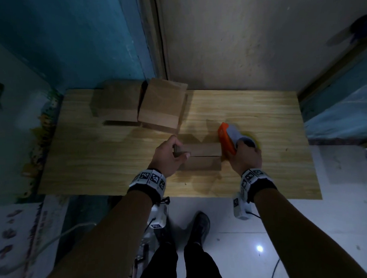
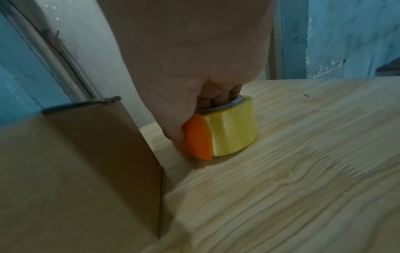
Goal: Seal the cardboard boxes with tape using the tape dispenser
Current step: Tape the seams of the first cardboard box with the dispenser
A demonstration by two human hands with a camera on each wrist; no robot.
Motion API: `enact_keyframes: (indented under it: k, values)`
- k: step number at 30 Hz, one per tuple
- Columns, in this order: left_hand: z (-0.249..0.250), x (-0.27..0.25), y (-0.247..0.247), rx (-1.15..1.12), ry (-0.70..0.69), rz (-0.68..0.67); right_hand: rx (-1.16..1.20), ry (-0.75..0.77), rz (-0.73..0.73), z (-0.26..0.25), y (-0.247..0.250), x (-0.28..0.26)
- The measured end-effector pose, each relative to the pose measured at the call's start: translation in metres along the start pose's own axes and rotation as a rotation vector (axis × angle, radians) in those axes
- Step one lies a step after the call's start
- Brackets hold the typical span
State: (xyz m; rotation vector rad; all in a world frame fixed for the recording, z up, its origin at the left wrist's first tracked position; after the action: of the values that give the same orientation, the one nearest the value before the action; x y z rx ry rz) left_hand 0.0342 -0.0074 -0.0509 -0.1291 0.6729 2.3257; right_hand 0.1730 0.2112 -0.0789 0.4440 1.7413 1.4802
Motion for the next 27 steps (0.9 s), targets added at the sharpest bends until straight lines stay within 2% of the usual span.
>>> enact_keyframes:
  k: [4, 9, 13, 16, 22, 27]
  values:
    - [0.000, 0.000, -0.001, -0.002, 0.024, -0.005, 0.084, 0.003, 0.032, 0.006, 0.006, -0.001]
    - [0.002, -0.002, -0.001, 0.007, 0.018, -0.008, 0.344, 0.009, 0.112, 0.017, 0.032, -0.011]
    - [0.002, -0.002, -0.001, -0.002, -0.001, 0.004, 0.486, 0.087, 0.186, 0.019, 0.072, -0.021]
    - [0.000, -0.003, -0.001, -0.017, 0.001, 0.011, 0.509, 0.180, 0.225, 0.012, 0.101, -0.027]
    - [-0.004, -0.005, -0.001, -0.068, 0.011, 0.026, 0.480, 0.430, 0.093, -0.038, 0.130, -0.041]
    - [-0.002, -0.006, 0.002, -0.130, 0.023, 0.032, 0.312, 0.553, -0.083, -0.074, 0.118, -0.046]
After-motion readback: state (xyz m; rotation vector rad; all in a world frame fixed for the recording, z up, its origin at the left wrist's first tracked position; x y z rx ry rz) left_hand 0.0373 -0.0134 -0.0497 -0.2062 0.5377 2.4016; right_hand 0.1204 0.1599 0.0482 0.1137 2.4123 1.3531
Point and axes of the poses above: each hand's wrist, its own x-axis towards the middle knuckle, its own y-axis out of the back of the hand, z = x × y, the point moved 6 cm from there along x, towards the middle knuckle, and after that the axes turned 10 degrees about -x, right-handed, at the moved point
